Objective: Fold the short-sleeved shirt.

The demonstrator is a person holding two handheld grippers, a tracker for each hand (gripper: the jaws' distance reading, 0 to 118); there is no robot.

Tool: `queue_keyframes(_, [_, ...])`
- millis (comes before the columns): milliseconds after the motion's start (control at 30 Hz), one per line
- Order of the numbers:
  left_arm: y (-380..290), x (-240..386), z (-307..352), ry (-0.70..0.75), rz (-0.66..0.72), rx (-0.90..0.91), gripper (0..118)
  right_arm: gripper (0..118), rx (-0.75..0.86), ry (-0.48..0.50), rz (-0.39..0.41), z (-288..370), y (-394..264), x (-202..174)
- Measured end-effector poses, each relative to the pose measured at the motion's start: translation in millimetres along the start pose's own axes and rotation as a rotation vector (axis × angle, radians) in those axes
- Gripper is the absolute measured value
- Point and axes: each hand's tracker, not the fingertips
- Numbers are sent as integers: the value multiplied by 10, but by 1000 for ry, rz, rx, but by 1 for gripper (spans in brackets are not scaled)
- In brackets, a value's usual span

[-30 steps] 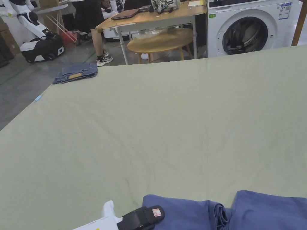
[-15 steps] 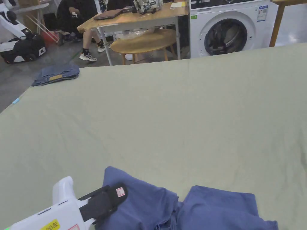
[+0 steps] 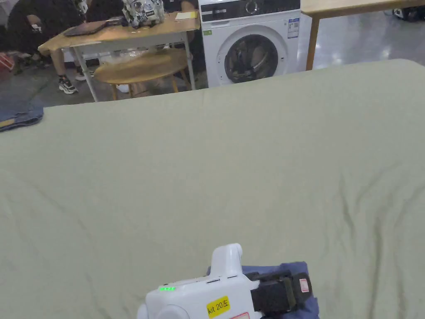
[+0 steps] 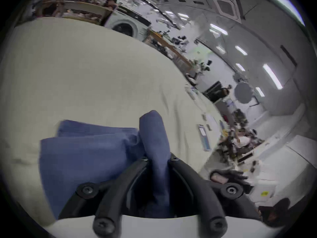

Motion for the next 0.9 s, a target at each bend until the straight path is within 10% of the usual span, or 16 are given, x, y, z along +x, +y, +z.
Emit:
queue_keyframes(67, [4, -63, 32, -13, 2, 5, 56, 0, -4, -11, -12, 12, -21, 43])
queue_keyframes(167, [-96, -119, -76, 78, -6, -69, 42, 0, -4, -5, -26, 16, -49, 86])
queue_keyframes(233, [-236, -154, -314, 135, -85, -179, 2, 0, -7, 8, -33, 0, -46, 77])
queue_keyframes(533, [-253, 55, -80, 158, -190, -140, 0, 0, -54, 199, 56, -453, 242, -405])
queue_keyframes(667, [-158, -27, 557, 165, -145, -23, 50, 0, -170, 146, 134, -1074, 415, -714])
queue_keyframes(900, [-219, -693, 1140, 224, 117, 54, 64, 0, -340, 76, 122, -1524, 446, -750])
